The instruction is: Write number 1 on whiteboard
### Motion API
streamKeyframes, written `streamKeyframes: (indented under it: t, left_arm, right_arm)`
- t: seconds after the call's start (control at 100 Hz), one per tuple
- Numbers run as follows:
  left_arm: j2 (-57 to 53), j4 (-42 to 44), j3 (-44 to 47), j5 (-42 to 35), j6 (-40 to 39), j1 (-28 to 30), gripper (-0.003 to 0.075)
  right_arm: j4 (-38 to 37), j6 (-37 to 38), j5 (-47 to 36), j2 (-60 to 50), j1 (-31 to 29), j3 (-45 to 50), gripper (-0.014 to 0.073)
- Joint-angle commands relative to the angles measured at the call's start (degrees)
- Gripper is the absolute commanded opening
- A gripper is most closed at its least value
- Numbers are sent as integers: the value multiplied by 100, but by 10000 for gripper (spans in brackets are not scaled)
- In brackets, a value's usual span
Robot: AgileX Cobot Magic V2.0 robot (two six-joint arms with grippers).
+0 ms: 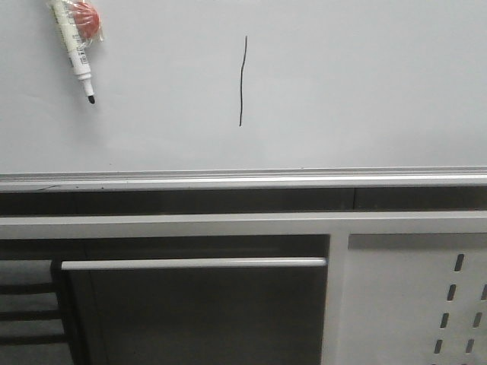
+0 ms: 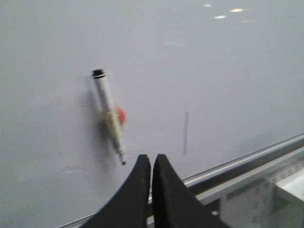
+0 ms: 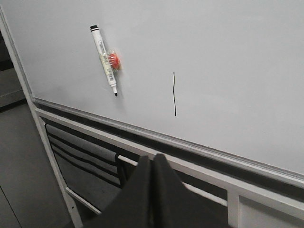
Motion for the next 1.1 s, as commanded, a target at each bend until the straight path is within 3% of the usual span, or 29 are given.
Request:
streamKeyframes:
  t: [0.0, 0.17, 0.38, 0.75, 1.09]
  left_arm:
    - [124, 894, 55, -422, -987, 655, -20]
    - [-193, 1943, 578, -422, -2336, 1504, -20]
    - [-527, 1633, 1250, -696, -2347, 1706, -20]
    - [-527, 1392, 1229, -522, -2323, 1948, -20]
    - [-527, 1786, 1229, -553, -2323, 2863, -20]
  right_arm:
    - [110, -7, -384, -70, -37, -144, -53]
    - [110, -7, -384, -70, -37, -144, -53]
    - [110, -7, -384, -70, -37, -144, -53]
    - [110, -7, -395, -57, -37, -144, -53]
    - [110, -7, -406, -57, -37, -144, -53]
